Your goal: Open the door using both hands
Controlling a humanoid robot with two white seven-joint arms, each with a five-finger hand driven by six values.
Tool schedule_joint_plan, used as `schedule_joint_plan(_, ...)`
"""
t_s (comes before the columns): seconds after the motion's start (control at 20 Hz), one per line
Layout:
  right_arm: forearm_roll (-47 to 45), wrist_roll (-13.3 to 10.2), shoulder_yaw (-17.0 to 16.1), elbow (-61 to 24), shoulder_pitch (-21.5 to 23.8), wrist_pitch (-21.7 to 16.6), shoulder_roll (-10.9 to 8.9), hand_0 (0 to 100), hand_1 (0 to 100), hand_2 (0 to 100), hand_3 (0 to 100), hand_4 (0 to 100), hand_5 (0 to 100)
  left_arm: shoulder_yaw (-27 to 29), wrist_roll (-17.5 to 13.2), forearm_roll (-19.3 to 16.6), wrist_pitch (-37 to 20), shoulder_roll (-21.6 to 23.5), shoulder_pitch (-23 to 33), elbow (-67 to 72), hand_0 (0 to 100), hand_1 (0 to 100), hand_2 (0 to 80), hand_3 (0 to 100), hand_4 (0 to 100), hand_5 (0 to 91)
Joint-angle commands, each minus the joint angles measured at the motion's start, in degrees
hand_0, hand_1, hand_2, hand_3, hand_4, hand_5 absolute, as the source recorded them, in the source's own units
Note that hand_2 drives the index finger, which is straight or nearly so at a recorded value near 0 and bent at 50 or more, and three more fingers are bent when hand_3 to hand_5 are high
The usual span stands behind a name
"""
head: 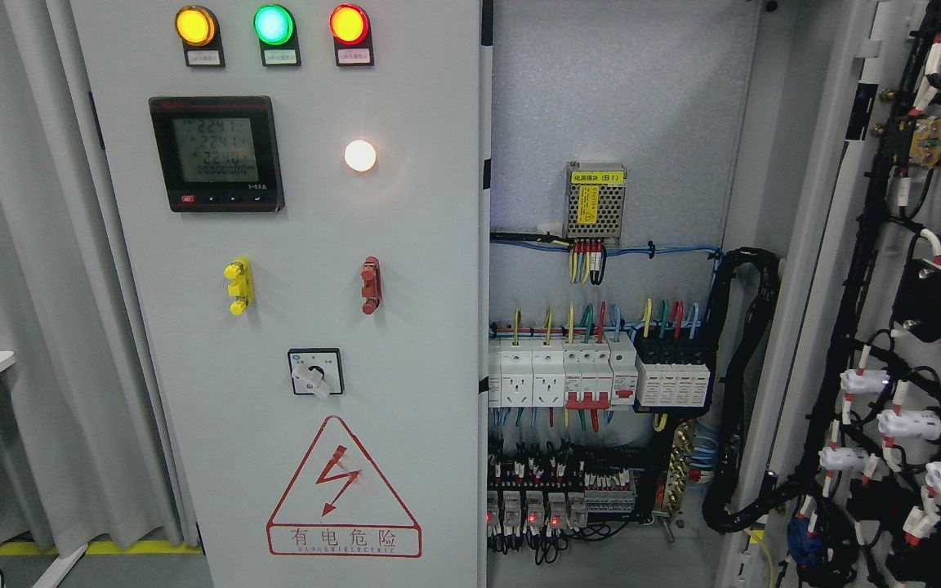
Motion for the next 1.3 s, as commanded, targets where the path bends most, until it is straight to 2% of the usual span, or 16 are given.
schedule_joint_plan(0.0, 0.8, -0.4, 1.9, -16.2, -2.2, -0.3, 0.17, 22, 0, 0, 0, 0, 0, 0.7, 0.0, -4.3, -0.5, 0.1, -0.6, 2.8, 29, 0, 2.7, 3, 3, 0.0)
schedule_joint_plan(0.25, 0.2, 0.1, 1.9, -16.3, -6.4, -0.5, 1.31, 22, 0, 0, 0, 0, 0, 0.7, -0.3, -4.9, -0.7, 0.5, -0.6, 2.7, 29, 0, 2.7, 3, 4, 0.0)
schedule_joint_plan(0.55, -0.2, 0.1, 1.4, -14.6, -12.7, 0.4, 1.58, 22, 0, 0, 0, 0, 0, 0.7, -0.3, -4.9, -0.7, 0.6, -0.8, 2.6, 29, 0, 2.7, 3, 4, 0.0)
schedule_joint_plan(0.75, -0.4, 0.3, 1.1, -13.0, -17.9, 5.2, 1.93, 22, 0, 0, 0, 0, 0, 0.6, -0.3, -4.9, -0.6, 0.5, -0.8, 2.6, 29, 0, 2.7, 3, 4, 0.0)
schedule_joint_plan(0.95, -2.2, 0.3, 1.1, -11.9, -24.5, 7.5, 1.93, 22, 0, 0, 0, 0, 0, 0.6, -0.2, -5.0, -0.4, 0.5, -0.8, 2.6, 29, 0, 2.7, 3, 4, 0.0)
schedule_joint_plan(1.1, -8.2, 0.3, 1.1, -11.2, -28.9, 13.6, 1.93, 22, 0, 0, 0, 0, 0, 0.6, -0.1, -5.0, -0.3, 0.5, -0.8, 2.6, 29, 0, 2.7, 3, 3, 0.0)
schedule_joint_plan(1.25, -8.6, 0.3, 1.1, -8.9, -32.6, 14.8, 1.93, 22, 0, 0, 0, 0, 0, 0.7, -0.1, -5.0, -0.4, 0.6, -0.8, 2.6, 29, 0, 2.7, 3, 3, 0.0)
